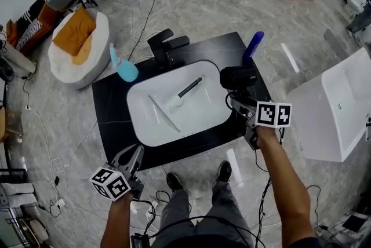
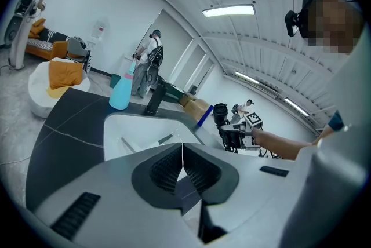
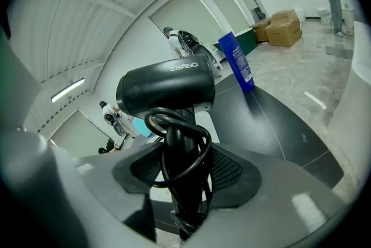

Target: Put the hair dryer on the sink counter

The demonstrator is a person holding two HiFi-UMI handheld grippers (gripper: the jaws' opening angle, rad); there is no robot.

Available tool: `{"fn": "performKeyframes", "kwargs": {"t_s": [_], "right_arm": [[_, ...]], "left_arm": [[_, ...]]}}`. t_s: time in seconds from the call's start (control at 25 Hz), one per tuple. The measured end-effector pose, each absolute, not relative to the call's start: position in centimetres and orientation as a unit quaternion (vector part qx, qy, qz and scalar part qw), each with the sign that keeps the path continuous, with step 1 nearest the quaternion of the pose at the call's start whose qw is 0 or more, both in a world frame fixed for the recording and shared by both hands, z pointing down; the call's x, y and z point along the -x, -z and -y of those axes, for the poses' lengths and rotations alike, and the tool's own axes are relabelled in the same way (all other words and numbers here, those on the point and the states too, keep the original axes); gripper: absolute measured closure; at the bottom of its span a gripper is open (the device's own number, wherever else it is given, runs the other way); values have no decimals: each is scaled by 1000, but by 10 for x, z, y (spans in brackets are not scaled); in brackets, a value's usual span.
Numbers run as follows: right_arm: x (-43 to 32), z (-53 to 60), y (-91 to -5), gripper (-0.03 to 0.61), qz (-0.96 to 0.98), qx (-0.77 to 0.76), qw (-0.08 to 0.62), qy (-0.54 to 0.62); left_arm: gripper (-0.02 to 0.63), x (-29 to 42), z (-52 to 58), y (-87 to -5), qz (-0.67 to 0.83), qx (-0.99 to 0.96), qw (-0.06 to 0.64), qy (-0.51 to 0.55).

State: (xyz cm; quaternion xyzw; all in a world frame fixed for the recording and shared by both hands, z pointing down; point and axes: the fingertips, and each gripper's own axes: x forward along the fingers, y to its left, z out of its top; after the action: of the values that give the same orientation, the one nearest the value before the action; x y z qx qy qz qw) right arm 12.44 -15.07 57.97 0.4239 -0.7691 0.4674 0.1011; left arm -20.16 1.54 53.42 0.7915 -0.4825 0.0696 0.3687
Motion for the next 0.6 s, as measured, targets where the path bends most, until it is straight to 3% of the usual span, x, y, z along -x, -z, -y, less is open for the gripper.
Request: {"fn": "performKeyframes", "kwargs": {"t_s": [0.6], "right_arm": [[-124,154,-593,324,765,-424,104,-474]], "left_arm": [[603,201,-2,-545,479,-789,376,-74]]}}
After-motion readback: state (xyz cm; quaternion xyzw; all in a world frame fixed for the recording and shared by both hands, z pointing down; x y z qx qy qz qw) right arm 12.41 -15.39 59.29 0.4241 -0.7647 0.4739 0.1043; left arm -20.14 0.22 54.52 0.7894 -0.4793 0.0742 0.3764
